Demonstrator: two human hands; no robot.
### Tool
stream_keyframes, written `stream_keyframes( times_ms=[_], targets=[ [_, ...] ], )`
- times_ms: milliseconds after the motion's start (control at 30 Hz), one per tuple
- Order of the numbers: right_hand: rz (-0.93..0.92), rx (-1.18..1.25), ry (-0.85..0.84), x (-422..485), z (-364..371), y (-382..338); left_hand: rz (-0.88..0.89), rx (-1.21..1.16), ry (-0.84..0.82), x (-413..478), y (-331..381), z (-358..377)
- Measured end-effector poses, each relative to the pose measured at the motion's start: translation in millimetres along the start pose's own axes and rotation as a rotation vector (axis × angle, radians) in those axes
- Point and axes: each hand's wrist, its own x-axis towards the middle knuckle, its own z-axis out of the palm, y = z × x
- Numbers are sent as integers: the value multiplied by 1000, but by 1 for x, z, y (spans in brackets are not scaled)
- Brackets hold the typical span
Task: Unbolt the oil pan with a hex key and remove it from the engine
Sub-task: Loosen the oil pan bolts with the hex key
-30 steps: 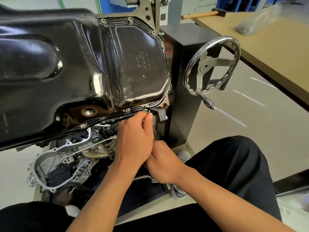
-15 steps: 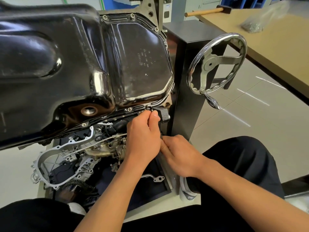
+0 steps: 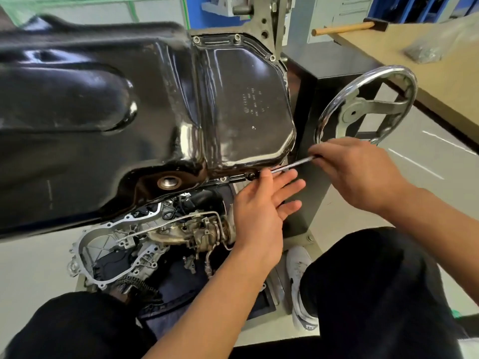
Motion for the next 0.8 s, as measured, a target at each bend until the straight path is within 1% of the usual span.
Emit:
stream_keyframes(
  times_ms=[67,133,233,400,467,533,567,633,667,733,800],
  targets=[
    [28,32,109,6,0,-3,-69,-166,39,-3,1,3],
    [40,70,171,5,5,-8,-95,-235,91,-5,1,5],
    [41,134,239,-5,17,-9,-61,-250,149,-8,-4,9],
    [47,249,347,-15,33,-1,61,-197,205,-6,-14,12],
    [42,305,364,-20,40,-1,195,-63,208,-8,-22,14],
    [57,417,331,-30,52,-3,379,122,107,-14,-36,17],
    [73,497,299,-34,57,-5,430,182,56,-18,-42,18],
    [129,636,222,-39,64,-8,487,290,-7,-17,-46,17],
    [148,644,216,-40,65,-9,523,362,-13,-13,-43,15],
    [139,564,230,-44,62,-8,573,521,-15,-2,-34,7],
    [116,550,154,-55,60,-17,566,667,-60,6,-26,-2]
  ],
)
